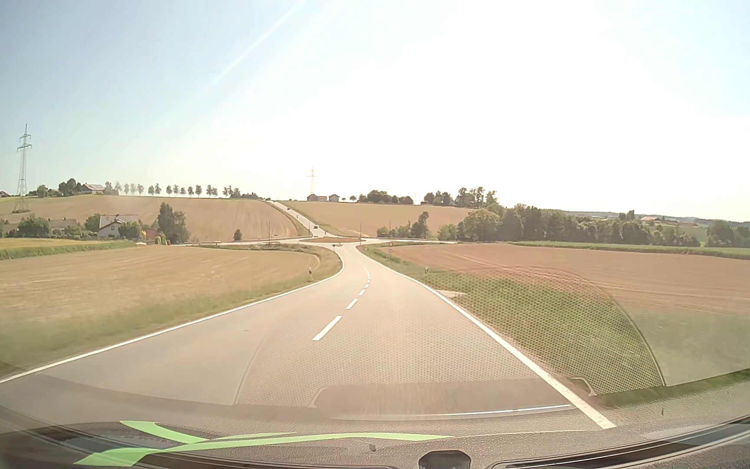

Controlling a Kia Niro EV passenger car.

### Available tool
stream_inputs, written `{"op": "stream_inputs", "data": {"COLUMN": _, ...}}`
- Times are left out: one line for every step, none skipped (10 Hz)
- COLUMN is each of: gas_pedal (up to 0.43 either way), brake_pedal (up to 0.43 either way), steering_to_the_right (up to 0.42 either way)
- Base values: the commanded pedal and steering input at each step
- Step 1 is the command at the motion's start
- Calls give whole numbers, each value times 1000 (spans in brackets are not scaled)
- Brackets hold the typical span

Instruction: Follow the waypoints while adhering to traffic rules and regulations

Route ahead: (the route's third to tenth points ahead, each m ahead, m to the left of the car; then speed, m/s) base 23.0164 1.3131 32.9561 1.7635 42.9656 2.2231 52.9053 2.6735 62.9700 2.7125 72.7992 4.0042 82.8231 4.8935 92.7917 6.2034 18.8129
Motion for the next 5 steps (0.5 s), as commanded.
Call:
{"op": "stream_inputs", "data": {"gas_pedal": 0, "brake_pedal": 0, "steering_to_the_right": -8}}
{"op": "stream_inputs", "data": {"gas_pedal": 0, "brake_pedal": 0, "steering_to_the_right": -8}}
{"op": "stream_inputs", "data": {"gas_pedal": 0, "brake_pedal": 0, "steering_to_the_right": -8}}
{"op": "stream_inputs", "data": {"gas_pedal": 0, "brake_pedal": 0, "steering_to_the_right": -9}}
{"op": "stream_inputs", "data": {"gas_pedal": 0, "brake_pedal": 0, "steering_to_the_right": -9}}
